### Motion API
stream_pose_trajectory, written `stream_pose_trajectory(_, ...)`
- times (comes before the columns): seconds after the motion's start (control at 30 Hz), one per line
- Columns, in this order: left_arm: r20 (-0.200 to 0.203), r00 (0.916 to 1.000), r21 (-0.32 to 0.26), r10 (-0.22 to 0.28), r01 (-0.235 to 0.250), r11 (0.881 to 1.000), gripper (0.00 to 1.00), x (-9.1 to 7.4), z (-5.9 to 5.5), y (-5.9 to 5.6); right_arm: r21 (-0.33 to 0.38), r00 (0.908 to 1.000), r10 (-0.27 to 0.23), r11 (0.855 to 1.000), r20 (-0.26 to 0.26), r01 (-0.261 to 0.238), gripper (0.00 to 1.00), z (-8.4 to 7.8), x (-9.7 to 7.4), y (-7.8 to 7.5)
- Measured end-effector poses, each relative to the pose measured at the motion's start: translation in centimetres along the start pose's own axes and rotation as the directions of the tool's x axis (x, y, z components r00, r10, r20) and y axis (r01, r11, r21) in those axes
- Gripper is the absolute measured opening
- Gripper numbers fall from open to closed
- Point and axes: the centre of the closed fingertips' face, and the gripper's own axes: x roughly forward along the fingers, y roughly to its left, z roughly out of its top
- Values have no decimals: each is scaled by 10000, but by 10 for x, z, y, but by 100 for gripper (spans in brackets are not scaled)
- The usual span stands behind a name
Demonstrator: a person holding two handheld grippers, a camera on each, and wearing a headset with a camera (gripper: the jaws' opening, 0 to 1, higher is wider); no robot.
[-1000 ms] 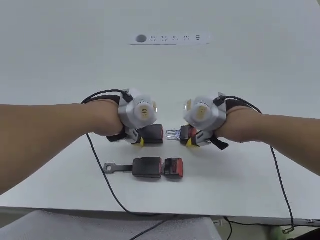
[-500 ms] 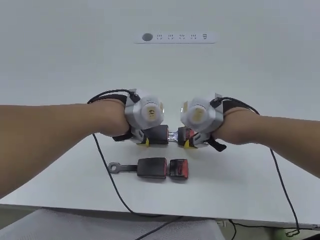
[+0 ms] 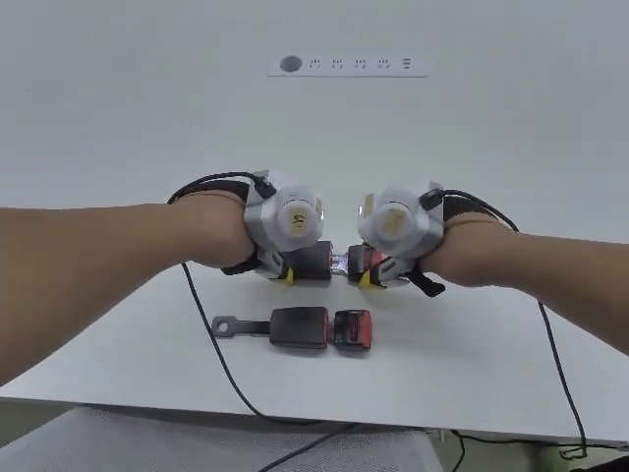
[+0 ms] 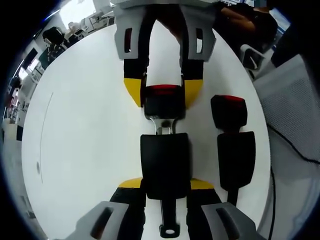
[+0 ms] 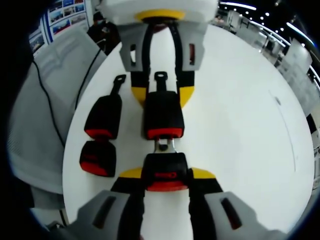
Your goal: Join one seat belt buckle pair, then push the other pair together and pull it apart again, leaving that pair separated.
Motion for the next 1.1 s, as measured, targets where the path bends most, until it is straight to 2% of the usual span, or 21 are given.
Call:
stream_pose_trajectory(0.13,-80,10000,-55,27,-28,10000,31,0,0,0,151,10000,7,9999,29,-8,31,5,2,-2)
stream_pose_trajectory(0.2,-87,10000,-29,16,-16,10000,30,1,-1,0,321,9995,69,9995,293,-78,31,16,6,1)
stream_pose_trajectory(0.23,-81,10000,-57,22,-22,10000,30,1,-1,0,63,10000,-80,9999,22,80,31,17,9,0)
stream_pose_trajectory(0.27,-70,10000,-91,24,-25,10000,30,1,-1,0,108,10000,-62,9999,-6,62,31,17,9,0)
stream_pose_trajectory(0.37,57,10000,-144,48,-47,9999,30,1,-1,-1,92,9998,10,10000,176,-11,31,14,8,0)
stream_pose_trajectory(0.77,129,9999,-84,29,-28,10000,31,1,1,-1,-173,9998,93,9998,190,-89,32,14,8,1)
stream_pose_trajectory(1.1,38,10000,-167,19,-19,9999,31,1,0,-1,-86,9997,8,10000,260,-6,33,9,5,1)
